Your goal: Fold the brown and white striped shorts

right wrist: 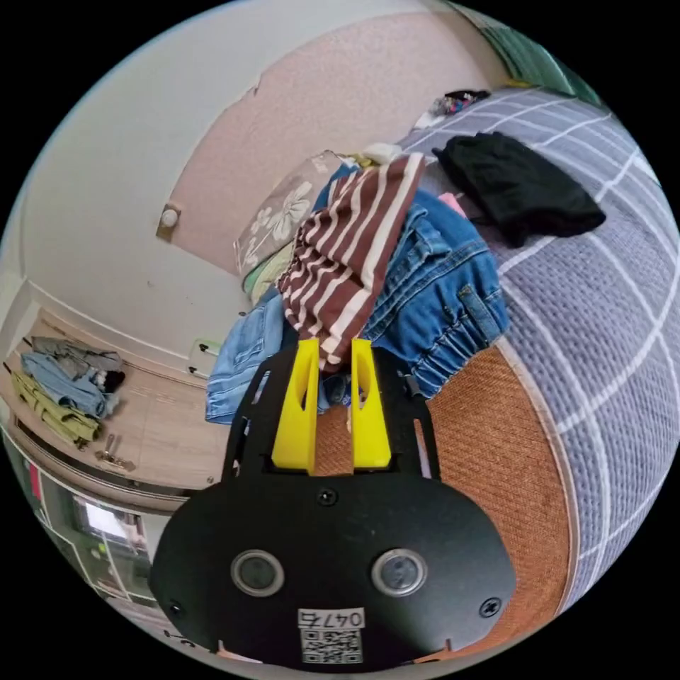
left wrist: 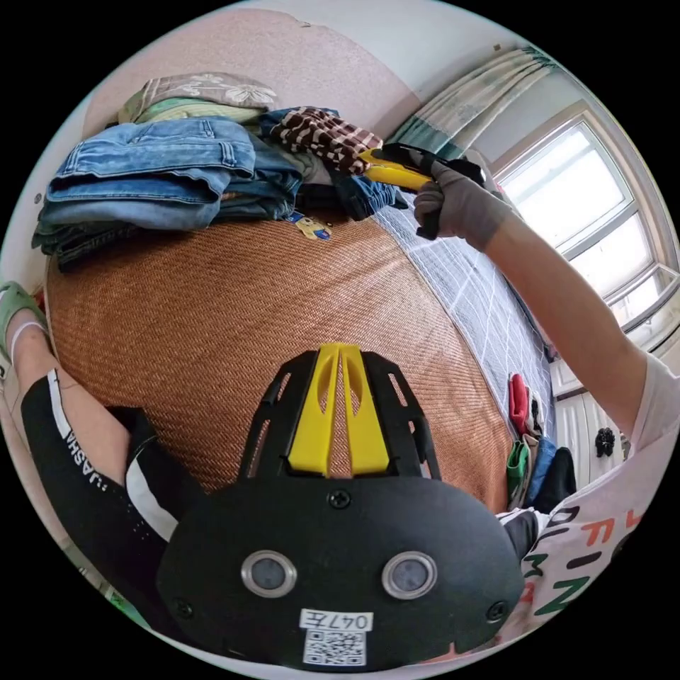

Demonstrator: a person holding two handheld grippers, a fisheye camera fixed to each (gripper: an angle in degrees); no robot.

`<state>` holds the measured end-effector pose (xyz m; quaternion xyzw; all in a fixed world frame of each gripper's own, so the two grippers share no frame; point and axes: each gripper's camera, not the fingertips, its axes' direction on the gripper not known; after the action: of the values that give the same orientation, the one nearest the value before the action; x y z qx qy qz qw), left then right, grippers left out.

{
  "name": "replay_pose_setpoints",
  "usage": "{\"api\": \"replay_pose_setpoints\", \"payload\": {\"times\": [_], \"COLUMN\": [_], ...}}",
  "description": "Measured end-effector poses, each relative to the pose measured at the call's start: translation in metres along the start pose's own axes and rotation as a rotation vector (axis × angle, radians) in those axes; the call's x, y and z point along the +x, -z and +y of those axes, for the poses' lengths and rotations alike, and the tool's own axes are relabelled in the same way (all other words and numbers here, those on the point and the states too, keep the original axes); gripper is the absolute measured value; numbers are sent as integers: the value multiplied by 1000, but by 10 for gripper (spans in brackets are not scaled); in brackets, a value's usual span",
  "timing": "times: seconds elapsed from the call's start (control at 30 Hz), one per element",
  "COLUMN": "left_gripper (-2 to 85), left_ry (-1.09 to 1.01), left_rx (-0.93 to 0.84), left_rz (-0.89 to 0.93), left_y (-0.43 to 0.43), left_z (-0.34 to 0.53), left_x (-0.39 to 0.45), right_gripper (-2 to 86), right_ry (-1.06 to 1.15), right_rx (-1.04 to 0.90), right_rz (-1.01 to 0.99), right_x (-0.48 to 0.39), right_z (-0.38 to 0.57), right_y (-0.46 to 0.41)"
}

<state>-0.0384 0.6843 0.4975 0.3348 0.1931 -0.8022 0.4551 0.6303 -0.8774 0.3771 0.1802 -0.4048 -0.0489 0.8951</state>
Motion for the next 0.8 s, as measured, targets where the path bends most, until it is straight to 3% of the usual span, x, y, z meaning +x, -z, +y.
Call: {"api": "replay_pose_setpoints", "payload": {"times": [0.2, 0.33, 0.43, 0.53, 0.63, 0.8], "left_gripper": [-10, -10, -10, -10, -10, -10], "left_ry": [140, 267, 288, 265, 228, 193], "left_rx": [79, 188, 223, 212, 206, 202], "left_rz": [-120, -240, -237, -210, -185, -112], "left_y": [42, 84, 103, 112, 121, 133], "left_z": [8, 23, 30, 30, 28, 24], "left_x": [-46, -78, -96, -110, -123, -148], "right_gripper": [12, 23, 84, 98, 79, 72], "right_ry": [76, 95, 34, 12, 132, 448], "right_rx": [-13, -173, -319, -261, -197, -256], "right_rz": [-201, -271, -201, -43, 37, 111], "right_x": [-42, -59, -48, -47, -84, -185], "right_z": [53, 151, 226, 275, 292, 285], "right_y": [-5, -11, -22, -2, 16, -13]}}
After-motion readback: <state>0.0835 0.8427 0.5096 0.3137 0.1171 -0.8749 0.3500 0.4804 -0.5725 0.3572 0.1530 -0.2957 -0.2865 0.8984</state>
